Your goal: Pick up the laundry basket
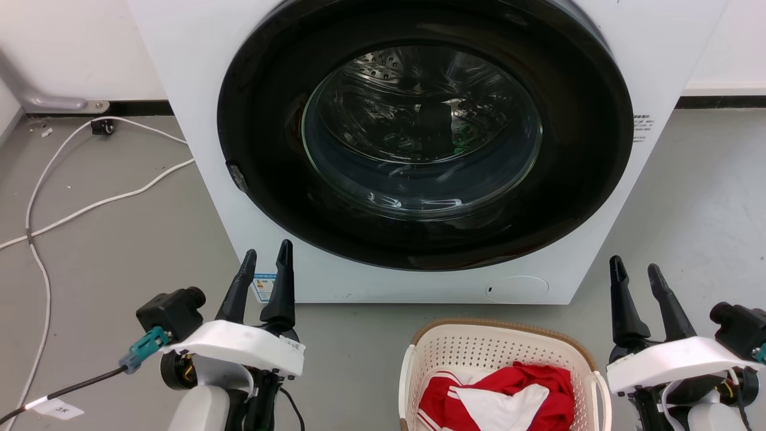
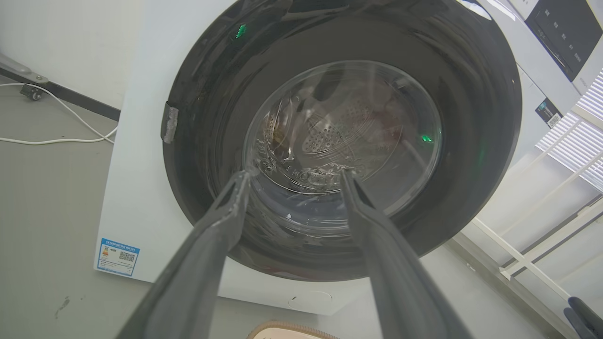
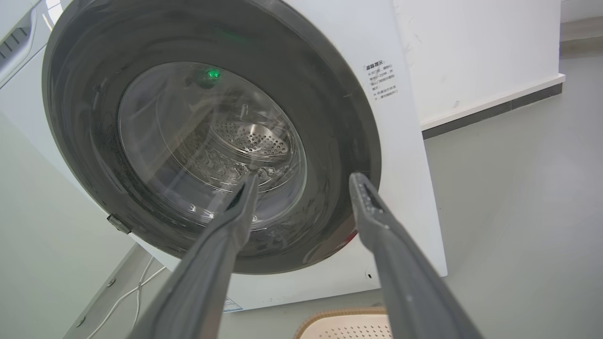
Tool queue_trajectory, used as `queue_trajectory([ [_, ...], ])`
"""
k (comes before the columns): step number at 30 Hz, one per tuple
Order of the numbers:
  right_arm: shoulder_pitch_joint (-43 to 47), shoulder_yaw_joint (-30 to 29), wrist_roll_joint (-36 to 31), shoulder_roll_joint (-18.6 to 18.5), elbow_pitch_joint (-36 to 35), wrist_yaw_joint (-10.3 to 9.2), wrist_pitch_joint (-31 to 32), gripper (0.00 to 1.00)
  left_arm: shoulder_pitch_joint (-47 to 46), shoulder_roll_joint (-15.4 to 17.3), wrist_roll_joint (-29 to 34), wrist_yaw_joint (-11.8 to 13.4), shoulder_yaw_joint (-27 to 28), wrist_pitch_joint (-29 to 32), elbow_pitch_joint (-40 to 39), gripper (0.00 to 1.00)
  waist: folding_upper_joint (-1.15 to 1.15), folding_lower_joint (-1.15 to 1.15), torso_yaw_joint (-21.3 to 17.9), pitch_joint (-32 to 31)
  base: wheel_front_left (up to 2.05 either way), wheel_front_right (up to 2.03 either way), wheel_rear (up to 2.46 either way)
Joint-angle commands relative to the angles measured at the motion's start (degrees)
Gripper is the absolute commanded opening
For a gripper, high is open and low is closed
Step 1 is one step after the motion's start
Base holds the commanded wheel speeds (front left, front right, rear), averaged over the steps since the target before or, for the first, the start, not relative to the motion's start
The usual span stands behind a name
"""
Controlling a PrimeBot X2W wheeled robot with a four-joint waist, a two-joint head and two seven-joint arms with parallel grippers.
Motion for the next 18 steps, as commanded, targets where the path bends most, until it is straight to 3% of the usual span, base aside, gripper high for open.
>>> queue_trajectory([
  [1, -0.6, 0.0, -1.4, 0.1, -0.4, 0.01, -0.5, 1.00, -1.3, 0.1, 1.2, 0.1, -0.2, -0.6, -0.4, 1.00, 0.00, 0.00, 0.0, 0.0, 0.00, 0.00, 0.00],
  [18, -0.9, -0.5, -12.9, 0.1, 2.1, 0.01, -2.9, 1.00, -2.0, 0.1, 12.0, 1.2, -2.2, -2.9, 2.0, 1.00, 0.00, 0.00, 0.0, -0.2, 0.00, 0.00, 0.00],
])
